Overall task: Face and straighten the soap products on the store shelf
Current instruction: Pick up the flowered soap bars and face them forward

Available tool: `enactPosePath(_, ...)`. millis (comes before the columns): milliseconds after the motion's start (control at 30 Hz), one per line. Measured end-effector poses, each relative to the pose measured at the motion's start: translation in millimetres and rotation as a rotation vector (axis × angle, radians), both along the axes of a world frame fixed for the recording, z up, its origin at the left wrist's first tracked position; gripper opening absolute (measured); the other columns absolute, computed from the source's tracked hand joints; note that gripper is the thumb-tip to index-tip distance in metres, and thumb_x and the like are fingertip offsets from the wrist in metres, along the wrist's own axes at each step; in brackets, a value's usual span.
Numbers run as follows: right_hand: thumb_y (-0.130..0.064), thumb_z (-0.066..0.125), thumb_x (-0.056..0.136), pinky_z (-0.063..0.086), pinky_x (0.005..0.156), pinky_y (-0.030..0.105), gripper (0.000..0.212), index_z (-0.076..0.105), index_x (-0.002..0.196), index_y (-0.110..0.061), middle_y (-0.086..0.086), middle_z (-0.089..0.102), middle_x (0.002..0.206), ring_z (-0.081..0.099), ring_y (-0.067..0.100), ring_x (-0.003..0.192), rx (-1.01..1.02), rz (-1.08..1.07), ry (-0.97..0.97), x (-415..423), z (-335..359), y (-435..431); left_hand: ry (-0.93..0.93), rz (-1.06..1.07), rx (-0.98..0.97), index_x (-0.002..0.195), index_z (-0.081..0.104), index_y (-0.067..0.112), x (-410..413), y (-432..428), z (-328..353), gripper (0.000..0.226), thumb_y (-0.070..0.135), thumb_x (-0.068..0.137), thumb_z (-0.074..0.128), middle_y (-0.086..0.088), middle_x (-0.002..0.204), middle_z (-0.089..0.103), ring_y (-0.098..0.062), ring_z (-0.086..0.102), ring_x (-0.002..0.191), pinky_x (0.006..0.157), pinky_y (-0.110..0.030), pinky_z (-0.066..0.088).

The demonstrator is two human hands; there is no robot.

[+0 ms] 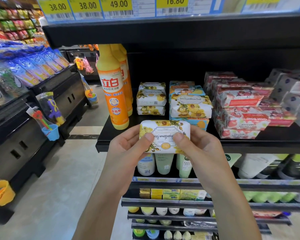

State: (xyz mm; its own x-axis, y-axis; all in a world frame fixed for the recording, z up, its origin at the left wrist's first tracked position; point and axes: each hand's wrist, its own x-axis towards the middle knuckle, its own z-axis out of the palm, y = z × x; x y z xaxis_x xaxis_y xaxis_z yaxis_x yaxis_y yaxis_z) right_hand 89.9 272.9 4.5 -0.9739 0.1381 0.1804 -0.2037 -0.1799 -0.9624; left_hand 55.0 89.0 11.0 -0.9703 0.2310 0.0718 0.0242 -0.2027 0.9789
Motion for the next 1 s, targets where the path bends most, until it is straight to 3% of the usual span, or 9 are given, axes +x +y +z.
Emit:
enactPosePath(200,-0.017,0.077,0.078,0.057,0.086,0.023,0.045,0.069,0.123,-0.015,0.003,0.076,0.116,0.071,0.018,0.112,-0.039,-0.028,0.055,6,-3,8,-0.005,-0.039,-0.013,0.131,0.064,0.011,3,11,5,0.049,0.021,0.083,0.067,-0.008,0.119,0.075,-0.024,0.071,0.114,0.105,-0.049,0.051)
enactPosePath(300,-0.012,0.076,0.077,0.056,0.087,0.025,0.044,0.069,0.12,-0.018,0.003,0.076,0.116,0.071,0.019,0.112,-0.037,-0.012,0.108,11,-3,12,-0.005,-0.098,-0.058,0.129,0.064,0.013,5,14,5,0.046,0.035,0.089,0.07,-0.005,0.12,0.075,-0.021,0.07,0.115,0.104,-0.044,0.052)
enactPosePath(433,-0.006,0.074,0.079,0.056,0.091,0.03,0.047,0.065,0.125,-0.012,0.006,0.074,0.12,0.069,0.024,0.115,-0.022,-0.004,0.176,11,-5,18,-0.055,-0.175,-0.06,0.129,0.064,0.009,6,17,6,0.062,0.055,0.087,0.066,-0.008,0.122,0.074,-0.024,0.069,0.116,0.098,-0.039,0.058)
enactPosePath(667,-0.001,0.075,0.079,0.055,0.092,0.029,0.051,0.062,0.128,-0.007,0.005,0.072,0.122,0.067,0.022,0.117,0.024,0.044,0.189,12,-3,23,-0.072,-0.154,0.041,0.126,0.065,0.003,8,21,8,0.048,0.036,0.091,0.068,-0.014,0.12,0.074,-0.028,0.07,0.115,0.096,-0.04,0.059)
enactPosePath(767,-0.01,0.081,0.082,0.055,0.095,0.03,0.059,0.058,0.136,-0.013,0.0,0.069,0.128,0.064,0.018,0.121,0.065,0.045,0.15,13,0,23,-0.066,-0.133,0.085,0.127,0.063,0.003,9,23,9,0.048,0.028,0.087,0.068,-0.015,0.119,0.074,-0.028,0.071,0.114,0.095,-0.037,0.059)
enactPosePath(900,-0.05,0.079,0.074,0.055,0.097,0.032,0.078,0.052,0.143,-0.026,-0.009,0.068,0.132,0.064,0.011,0.123,0.092,0.038,0.034,13,1,21,-0.05,-0.095,0.118,0.134,0.057,0.004,8,26,10,0.059,0.023,0.08,0.071,-0.016,0.119,0.074,-0.028,0.071,0.113,0.096,-0.038,0.058)
enactPosePath(1000,-0.055,0.076,0.076,0.058,0.096,0.035,0.074,0.057,0.138,-0.02,-0.002,0.07,0.128,0.067,0.016,0.119,0.081,0.022,-0.003,12,3,18,-0.028,-0.07,0.111,0.134,0.059,0.01,7,27,10,0.062,0.023,0.075,0.074,-0.014,0.117,0.074,-0.027,0.072,0.111,0.093,-0.036,0.06)
